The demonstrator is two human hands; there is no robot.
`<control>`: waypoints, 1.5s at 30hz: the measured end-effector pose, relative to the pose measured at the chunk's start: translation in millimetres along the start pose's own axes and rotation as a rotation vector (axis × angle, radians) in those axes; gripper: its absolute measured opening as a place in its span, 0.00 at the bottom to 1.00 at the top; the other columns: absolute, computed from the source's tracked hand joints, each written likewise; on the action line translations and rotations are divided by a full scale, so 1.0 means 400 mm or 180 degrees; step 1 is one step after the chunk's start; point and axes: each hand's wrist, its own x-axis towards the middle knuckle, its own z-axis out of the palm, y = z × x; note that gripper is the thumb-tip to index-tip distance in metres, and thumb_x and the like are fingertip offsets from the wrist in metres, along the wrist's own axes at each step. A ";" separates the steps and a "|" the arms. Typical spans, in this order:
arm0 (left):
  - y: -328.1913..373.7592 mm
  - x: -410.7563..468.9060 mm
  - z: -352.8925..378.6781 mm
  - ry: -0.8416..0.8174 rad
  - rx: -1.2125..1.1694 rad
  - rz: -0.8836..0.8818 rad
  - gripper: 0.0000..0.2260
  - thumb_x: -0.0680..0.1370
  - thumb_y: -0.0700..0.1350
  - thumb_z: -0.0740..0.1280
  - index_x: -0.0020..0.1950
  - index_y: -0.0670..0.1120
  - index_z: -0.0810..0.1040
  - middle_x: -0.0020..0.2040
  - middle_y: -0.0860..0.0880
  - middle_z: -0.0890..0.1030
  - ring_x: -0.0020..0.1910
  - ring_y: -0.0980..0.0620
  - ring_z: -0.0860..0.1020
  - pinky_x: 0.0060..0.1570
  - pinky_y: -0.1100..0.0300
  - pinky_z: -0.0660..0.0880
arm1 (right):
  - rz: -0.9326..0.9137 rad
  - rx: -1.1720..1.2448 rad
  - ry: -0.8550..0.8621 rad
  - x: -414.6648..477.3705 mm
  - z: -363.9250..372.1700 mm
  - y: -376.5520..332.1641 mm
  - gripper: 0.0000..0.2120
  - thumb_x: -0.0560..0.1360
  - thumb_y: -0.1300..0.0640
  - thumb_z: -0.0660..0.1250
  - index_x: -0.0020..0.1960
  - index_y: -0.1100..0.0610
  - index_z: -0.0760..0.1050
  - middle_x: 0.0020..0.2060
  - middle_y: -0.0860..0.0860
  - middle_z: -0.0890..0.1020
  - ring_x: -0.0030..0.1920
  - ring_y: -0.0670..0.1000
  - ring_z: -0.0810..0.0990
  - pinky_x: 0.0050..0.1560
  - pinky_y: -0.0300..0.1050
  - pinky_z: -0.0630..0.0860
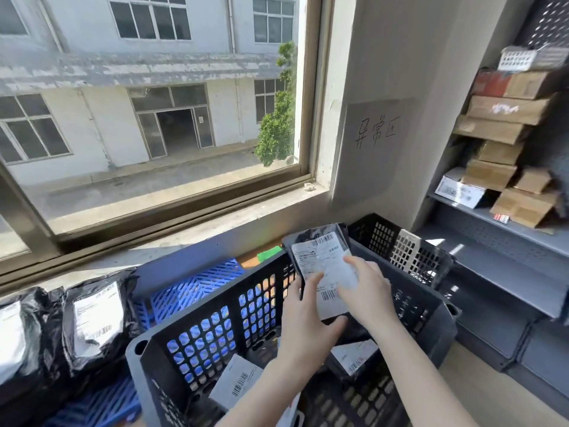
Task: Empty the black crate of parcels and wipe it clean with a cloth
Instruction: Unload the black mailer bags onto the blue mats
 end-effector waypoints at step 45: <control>-0.735 -0.158 -0.747 0.1316 0.0810 -0.1244 0.20 0.77 0.47 0.69 0.68 0.54 0.70 0.79 0.49 0.50 0.73 0.48 0.60 0.65 0.64 0.56 | -0.0781 0.0380 -0.2295 -0.127 0.906 -0.670 0.25 0.75 0.66 0.63 0.72 0.56 0.66 0.72 0.49 0.65 0.71 0.47 0.65 0.67 0.35 0.60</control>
